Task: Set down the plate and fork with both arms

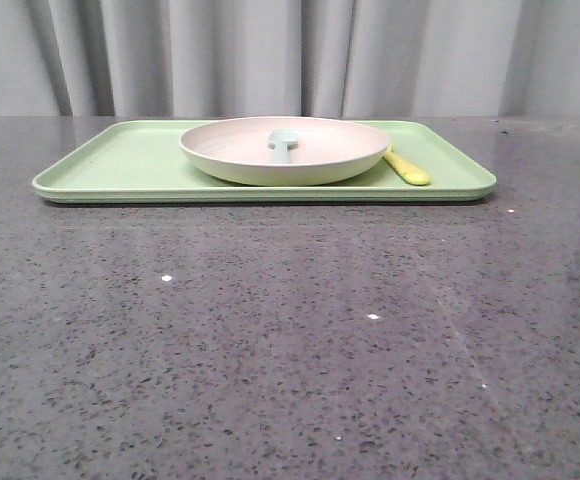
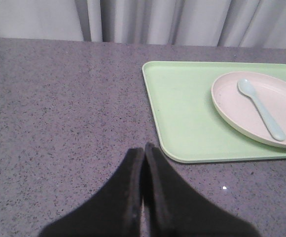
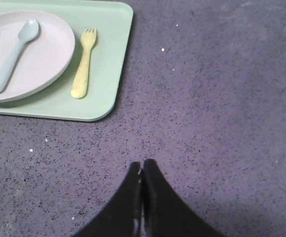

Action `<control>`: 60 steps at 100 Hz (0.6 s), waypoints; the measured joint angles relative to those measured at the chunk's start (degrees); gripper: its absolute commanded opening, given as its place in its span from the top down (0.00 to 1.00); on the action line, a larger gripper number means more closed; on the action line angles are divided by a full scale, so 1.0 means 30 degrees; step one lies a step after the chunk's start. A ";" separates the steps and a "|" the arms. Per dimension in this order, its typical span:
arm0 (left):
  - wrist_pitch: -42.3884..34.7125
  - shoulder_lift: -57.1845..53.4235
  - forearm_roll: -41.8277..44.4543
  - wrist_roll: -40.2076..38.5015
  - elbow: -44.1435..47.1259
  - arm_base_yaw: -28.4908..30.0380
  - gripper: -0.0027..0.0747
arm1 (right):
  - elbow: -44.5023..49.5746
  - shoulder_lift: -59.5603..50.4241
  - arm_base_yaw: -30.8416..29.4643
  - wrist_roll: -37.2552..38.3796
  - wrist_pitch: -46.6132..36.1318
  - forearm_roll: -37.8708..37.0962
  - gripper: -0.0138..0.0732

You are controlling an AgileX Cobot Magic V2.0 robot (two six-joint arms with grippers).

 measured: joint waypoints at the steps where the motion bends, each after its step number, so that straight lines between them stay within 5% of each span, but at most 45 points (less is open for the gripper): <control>1: -0.0034 -0.0136 0.0000 0.0000 0.0073 0.0000 0.99 | 0.0106 -0.0131 0.0000 0.0000 -0.0068 -0.0003 0.91; 60: -0.0781 -0.3930 0.0000 -0.0029 0.3221 0.0000 0.99 | 0.5426 -0.8279 0.0000 -0.0033 -0.1604 -0.0226 0.92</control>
